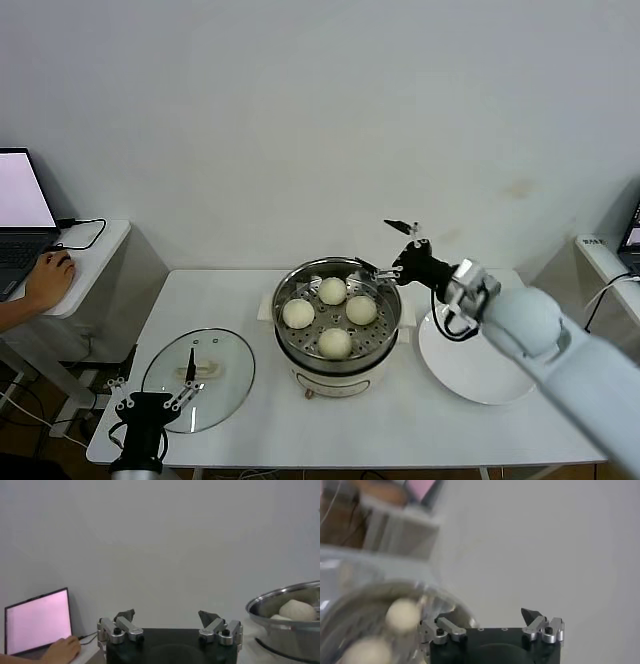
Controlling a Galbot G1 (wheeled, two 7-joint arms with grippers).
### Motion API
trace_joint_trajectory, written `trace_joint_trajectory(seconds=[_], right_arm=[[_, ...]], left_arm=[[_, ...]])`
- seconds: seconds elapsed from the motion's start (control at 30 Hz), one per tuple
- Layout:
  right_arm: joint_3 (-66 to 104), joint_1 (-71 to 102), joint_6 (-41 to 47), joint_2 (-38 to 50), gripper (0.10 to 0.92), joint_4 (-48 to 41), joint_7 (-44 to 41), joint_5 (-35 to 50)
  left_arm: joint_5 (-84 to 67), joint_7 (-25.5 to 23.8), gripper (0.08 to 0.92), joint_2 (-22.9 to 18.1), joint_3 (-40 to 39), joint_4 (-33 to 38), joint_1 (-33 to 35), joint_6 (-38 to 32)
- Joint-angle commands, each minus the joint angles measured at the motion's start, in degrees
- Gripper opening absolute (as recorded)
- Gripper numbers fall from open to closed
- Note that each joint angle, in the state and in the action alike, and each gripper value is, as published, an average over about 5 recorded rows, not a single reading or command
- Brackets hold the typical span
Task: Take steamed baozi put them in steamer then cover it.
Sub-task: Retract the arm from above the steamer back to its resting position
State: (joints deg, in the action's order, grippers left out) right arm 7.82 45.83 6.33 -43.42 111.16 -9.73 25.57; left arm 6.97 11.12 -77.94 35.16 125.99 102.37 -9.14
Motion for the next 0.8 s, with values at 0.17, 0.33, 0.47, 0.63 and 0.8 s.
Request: trace_joint_trajectory(seconds=[0.17,0.33,0.47,0.63,0.8], right_arm=[[44.9,44.1,-19.9,-37.4,0.823,2.4,-9.1,-17.1],[45.7,47.0,-20.2,-39.7,0.822,2.9,-4.9,-18.9],[48.4,47.7,-22.6,-41.4,0.823,2.2,-1.3,-23.4],[50.0,49.3,-24.0,-42.4,0.823,1.2,0.8,-24.5],[50.1,50.0,-23.8,-42.7,0.823,0.7,0.9,-22.7]], left_arm=[[23.9,8.2,0.823,-0.8,-1.6,-9.7,-3.1,-4.2],[39.6,7.1,0.823,2.4,2.6,-14.4,-4.4,-3.3],[48.5,5.4,0.823,7.8,5.3,-17.3,-3.2,-2.3],[58.5,5.2,0.823,12.3,6.6,-20.8,-1.0,-2.3],[63.3,6.2,0.823,12.8,6.4,-24.1,-2.9,-2.4]])
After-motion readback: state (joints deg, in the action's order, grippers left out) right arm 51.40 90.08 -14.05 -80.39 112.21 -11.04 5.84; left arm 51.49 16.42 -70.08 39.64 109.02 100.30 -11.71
